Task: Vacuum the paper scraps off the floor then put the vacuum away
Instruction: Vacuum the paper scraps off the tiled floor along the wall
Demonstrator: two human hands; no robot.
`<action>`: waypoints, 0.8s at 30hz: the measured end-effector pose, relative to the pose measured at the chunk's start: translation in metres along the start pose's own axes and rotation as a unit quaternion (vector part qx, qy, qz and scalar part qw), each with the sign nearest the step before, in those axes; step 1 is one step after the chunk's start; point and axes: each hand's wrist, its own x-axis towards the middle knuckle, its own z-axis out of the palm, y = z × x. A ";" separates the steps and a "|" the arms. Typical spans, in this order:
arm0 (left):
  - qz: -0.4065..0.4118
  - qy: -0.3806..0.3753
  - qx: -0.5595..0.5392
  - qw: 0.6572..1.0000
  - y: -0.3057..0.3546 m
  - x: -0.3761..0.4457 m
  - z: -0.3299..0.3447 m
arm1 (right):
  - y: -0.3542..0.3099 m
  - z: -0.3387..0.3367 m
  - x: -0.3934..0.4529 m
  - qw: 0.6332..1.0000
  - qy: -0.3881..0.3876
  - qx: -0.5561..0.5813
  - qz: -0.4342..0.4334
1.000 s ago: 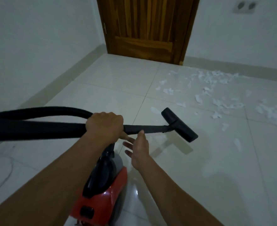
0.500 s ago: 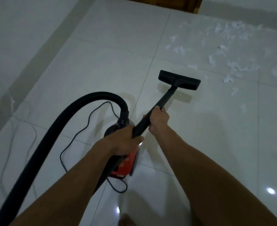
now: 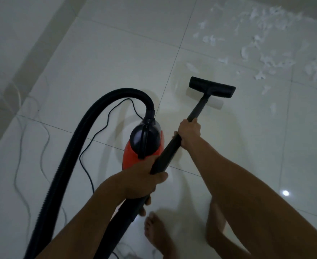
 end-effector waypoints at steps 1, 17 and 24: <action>0.002 -0.001 -0.004 1.000 -0.002 -0.010 0.004 | -0.005 -0.003 -0.002 1.000 -0.012 -0.009 -0.008; 0.004 0.115 -0.144 0.983 0.022 -0.033 0.070 | -0.010 -0.023 -0.084 0.991 -0.074 -0.108 -0.031; 0.054 0.158 -0.053 0.985 0.014 -0.053 0.083 | -0.013 -0.028 -0.087 0.993 -0.075 -0.095 -0.007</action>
